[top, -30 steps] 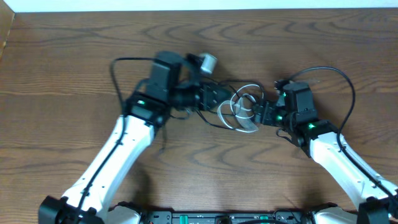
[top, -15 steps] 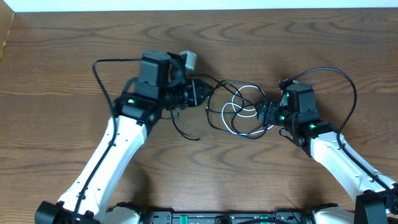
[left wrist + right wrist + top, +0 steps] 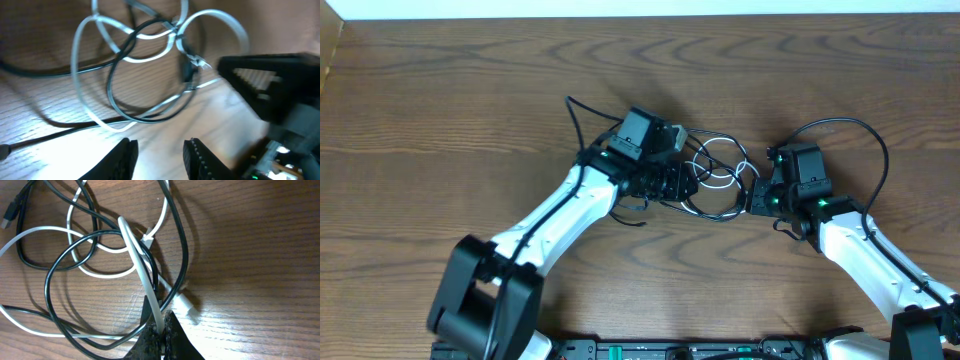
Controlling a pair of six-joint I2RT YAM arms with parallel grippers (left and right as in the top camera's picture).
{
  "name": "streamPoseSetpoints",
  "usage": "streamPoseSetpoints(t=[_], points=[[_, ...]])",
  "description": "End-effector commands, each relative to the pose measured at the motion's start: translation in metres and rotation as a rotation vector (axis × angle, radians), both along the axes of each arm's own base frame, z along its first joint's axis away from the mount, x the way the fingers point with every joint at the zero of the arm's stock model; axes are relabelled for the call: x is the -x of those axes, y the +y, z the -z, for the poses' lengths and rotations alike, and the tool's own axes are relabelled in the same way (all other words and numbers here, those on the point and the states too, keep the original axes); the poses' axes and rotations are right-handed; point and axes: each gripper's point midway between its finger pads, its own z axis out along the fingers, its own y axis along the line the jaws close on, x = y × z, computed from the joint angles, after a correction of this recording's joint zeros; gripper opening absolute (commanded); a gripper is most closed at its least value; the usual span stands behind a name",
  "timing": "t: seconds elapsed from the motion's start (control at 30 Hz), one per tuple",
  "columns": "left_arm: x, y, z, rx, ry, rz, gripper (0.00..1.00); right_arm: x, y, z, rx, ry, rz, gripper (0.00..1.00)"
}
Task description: Untangle cables
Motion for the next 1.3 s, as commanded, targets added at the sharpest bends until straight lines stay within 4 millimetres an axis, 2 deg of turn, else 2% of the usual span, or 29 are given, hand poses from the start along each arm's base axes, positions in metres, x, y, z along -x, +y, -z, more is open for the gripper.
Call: streamPoseSetpoints(t=[0.0,0.17,0.43,0.57,0.8,0.97,1.03,1.1,1.13,1.17,1.23,1.27], points=[[-0.007,0.004,0.02,-0.069,-0.003,-0.012,0.37,0.001,0.004,-0.001,-0.015,0.002,-0.019,0.01],[-0.012,0.0,0.034,-0.074,0.002,-0.008,0.37,0.0,0.005,-0.001,-0.015,0.0,-0.019,0.01],[-0.023,-0.027,0.023,-0.02,-0.12,0.025,0.37,0.0,0.005,-0.001,-0.015,0.0,-0.019,0.01],[-0.041,-0.008,0.039,-0.227,-0.238,-0.065,0.39,0.0,0.005,-0.001,-0.016,0.0,-0.019,0.01],[-0.043,-0.009,0.054,-0.254,-0.241,-0.058,0.39,0.0,0.005,-0.001,-0.016,0.0,-0.019,0.01],[-0.041,-0.008,0.083,-0.284,-0.196,-0.046,0.39,0.0,0.005,-0.001,-0.015,0.0,-0.019,0.01],[-0.039,-0.008,0.088,-0.288,-0.185,-0.042,0.34,0.0,0.005,-0.001,-0.015,-0.001,-0.019,0.01],[-0.04,-0.01,0.086,-0.277,-0.187,-0.04,0.22,-0.001,0.005,-0.002,-0.017,-0.006,-0.019,0.01],[-0.04,-0.011,0.084,-0.27,-0.192,-0.04,0.12,-0.001,0.005,-0.002,-0.017,-0.008,-0.018,0.01],[-0.042,-0.012,0.081,-0.264,-0.2,-0.042,0.08,-0.002,0.005,-0.002,-0.016,-0.009,-0.018,0.01],[-0.047,-0.01,0.067,-0.246,-0.224,-0.056,0.08,-0.003,-0.001,-0.001,0.011,-0.014,-0.001,0.01],[-0.054,-0.006,0.052,-0.227,-0.249,-0.08,0.08,-0.005,-0.006,-0.001,0.04,-0.021,0.016,0.01]])
